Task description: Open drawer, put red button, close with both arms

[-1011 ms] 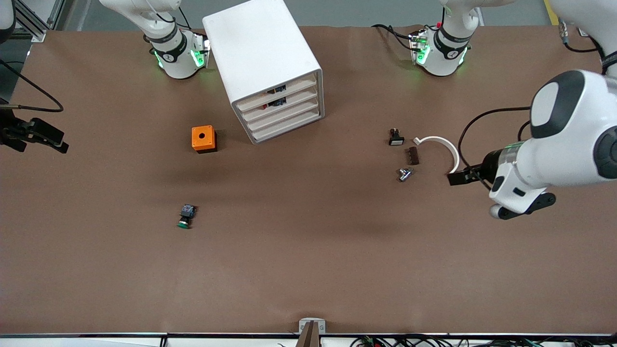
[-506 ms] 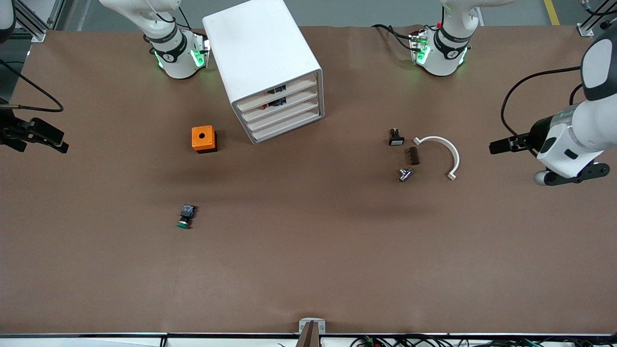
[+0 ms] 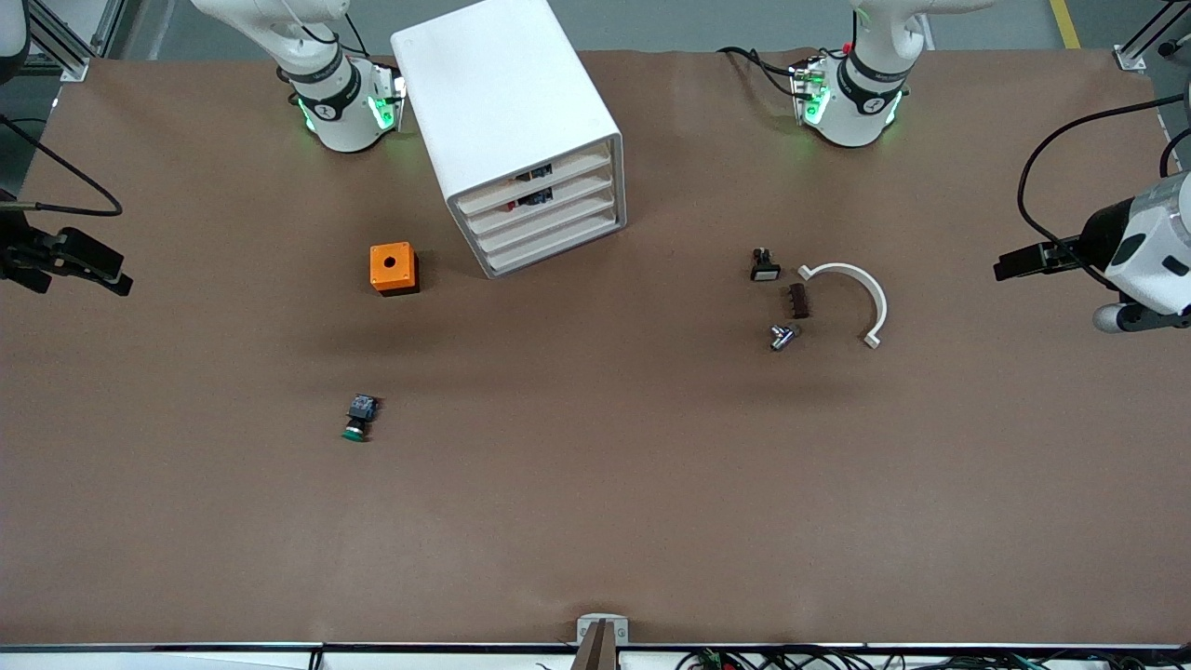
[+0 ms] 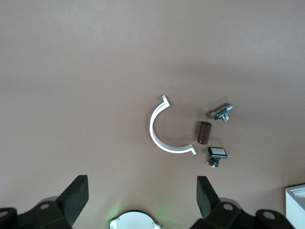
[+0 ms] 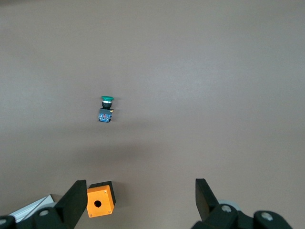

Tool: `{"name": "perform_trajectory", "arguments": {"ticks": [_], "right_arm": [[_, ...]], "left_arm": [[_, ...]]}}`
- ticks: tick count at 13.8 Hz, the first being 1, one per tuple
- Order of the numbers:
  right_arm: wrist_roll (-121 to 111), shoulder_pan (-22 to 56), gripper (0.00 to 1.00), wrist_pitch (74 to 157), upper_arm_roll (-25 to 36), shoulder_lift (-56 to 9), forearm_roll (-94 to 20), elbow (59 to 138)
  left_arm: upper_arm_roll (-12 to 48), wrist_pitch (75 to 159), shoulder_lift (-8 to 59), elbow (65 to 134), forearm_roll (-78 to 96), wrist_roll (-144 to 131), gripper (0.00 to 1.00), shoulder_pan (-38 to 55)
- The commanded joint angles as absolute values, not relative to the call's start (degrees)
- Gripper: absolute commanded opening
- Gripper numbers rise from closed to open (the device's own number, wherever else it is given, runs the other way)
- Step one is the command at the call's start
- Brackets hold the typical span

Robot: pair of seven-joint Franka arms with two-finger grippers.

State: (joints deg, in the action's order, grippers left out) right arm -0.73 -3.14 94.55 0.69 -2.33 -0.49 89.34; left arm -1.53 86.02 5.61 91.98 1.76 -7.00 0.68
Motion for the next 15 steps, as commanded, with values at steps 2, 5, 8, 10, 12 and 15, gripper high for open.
{"name": "perform_trajectory", "arguments": {"ticks": [2, 5, 8, 10, 12, 15], "right_arm": [[-1.58, -3.69, 1.00, 93.69, 0.35, -2.37, -1.05, 88.59], [-1.58, -3.69, 1.00, 93.69, 0.35, -2.37, -0.97, 88.68], [-1.58, -3.69, 1.00, 93.78, 0.35, -2.37, -0.97, 88.68], [-1.58, -3.69, 1.00, 93.78, 0.35, -2.37, -0.97, 88.68], [-1.58, -3.78, 1.00, 93.78, 0.35, -2.37, -0.97, 88.68], [-1.58, -3.78, 1.00, 93.78, 0.35, -2.37, -0.97, 88.68]], "left_arm": [[-1.05, 87.36, 1.76, 93.61, 0.88, -6.59, 1.00, 1.14], [0.43, 87.63, 0.62, 93.60, 0.53, -7.11, 1.00, 1.23], [1.23, 87.02, -2.01, 93.34, 0.35, -7.38, 1.00, 1.23], [1.41, 86.22, -2.64, 93.17, 0.53, -7.12, 1.00, 1.23], [1.58, 86.22, -2.55, 91.50, 0.88, -7.12, 1.00, 1.23], [1.58, 86.22, -2.55, 90.45, 0.97, -6.77, 1.00, 1.23]]}}
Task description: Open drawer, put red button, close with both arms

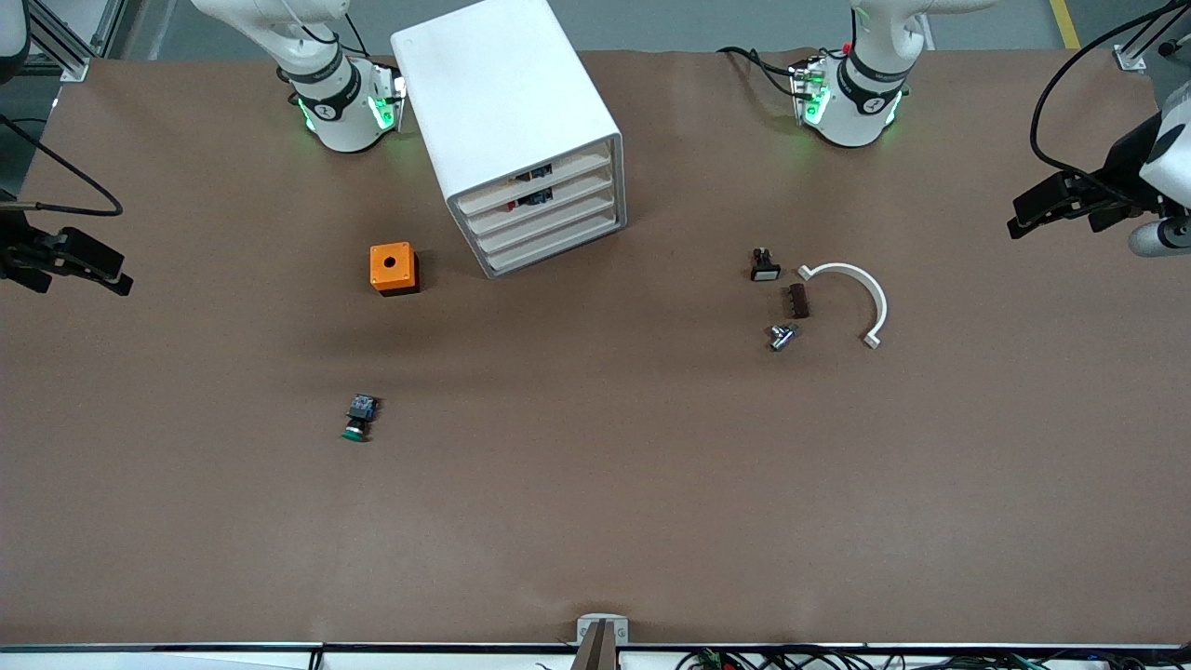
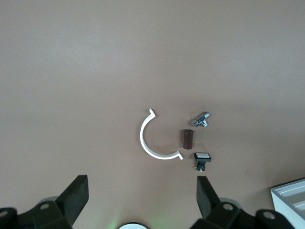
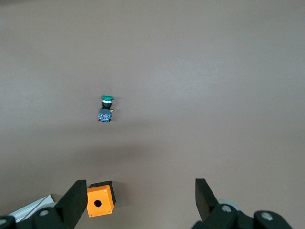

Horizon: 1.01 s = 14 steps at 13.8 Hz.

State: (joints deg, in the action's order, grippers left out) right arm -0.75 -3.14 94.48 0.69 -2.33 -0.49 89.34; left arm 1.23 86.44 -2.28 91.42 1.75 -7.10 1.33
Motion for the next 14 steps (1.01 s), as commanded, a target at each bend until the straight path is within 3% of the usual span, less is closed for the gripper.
{"name": "perform_trajectory", "arguments": {"ticks": [1, 14], "right_arm": [[-1.58, -3.78, 1.00, 93.78, 0.35, -2.37, -0.97, 88.77], [-1.49, -3.69, 1.00, 93.78, 0.35, -2.29, -0.88, 88.68]], "left_arm": [[1.58, 85.96, -2.64, 90.35, 0.97, -6.51, 1.00, 1.06], [1.41, 85.43, -1.23, 89.56, 0.53, -5.37, 1.00, 0.88]]}}
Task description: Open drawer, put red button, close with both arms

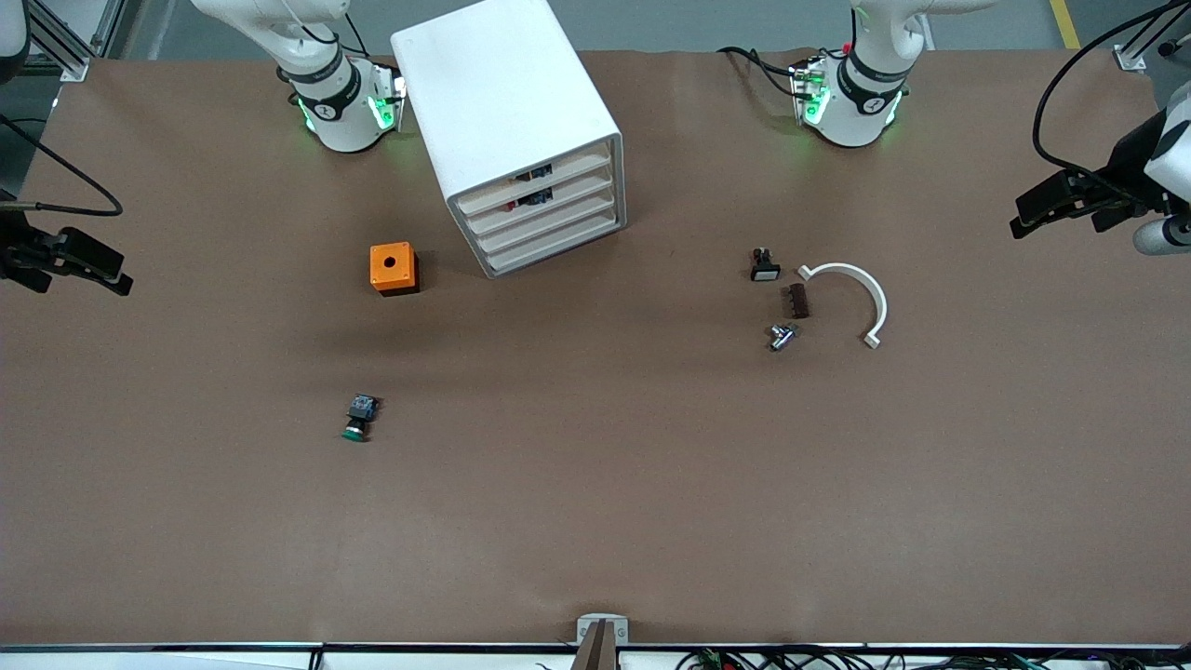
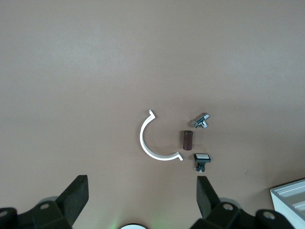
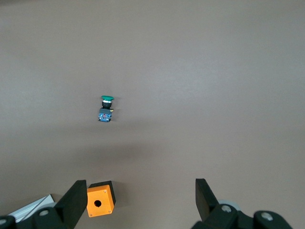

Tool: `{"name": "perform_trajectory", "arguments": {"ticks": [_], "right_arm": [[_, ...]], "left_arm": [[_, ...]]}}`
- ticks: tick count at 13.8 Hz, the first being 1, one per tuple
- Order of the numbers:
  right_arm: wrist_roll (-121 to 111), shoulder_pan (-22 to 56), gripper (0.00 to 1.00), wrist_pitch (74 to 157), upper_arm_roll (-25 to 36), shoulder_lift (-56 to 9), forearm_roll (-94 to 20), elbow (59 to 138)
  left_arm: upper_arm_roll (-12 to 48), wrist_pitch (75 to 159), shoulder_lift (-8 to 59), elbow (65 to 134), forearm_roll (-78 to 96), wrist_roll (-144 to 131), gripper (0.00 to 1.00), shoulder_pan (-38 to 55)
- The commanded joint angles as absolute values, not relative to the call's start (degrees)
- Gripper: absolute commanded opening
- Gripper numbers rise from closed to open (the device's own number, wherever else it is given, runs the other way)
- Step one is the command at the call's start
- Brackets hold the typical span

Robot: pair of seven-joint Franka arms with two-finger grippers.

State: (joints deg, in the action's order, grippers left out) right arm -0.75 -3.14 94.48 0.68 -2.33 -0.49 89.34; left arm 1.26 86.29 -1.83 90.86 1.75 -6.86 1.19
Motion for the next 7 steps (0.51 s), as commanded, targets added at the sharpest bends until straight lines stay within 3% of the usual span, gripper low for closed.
{"name": "perform_trajectory", "arguments": {"ticks": [1, 7], "right_arm": [[-1.49, -3.69, 1.00, 93.78, 0.26, -2.29, -0.97, 88.68], [-1.49, -3.78, 1.00, 93.78, 0.35, -2.29, -0.97, 88.68]], "left_arm": [[1.32, 85.43, -1.14, 89.65, 0.27, -4.14, 1.00, 0.88], [1.14, 86.22, -0.88, 89.65, -0.26, -0.88, 1.00, 0.79]]}}
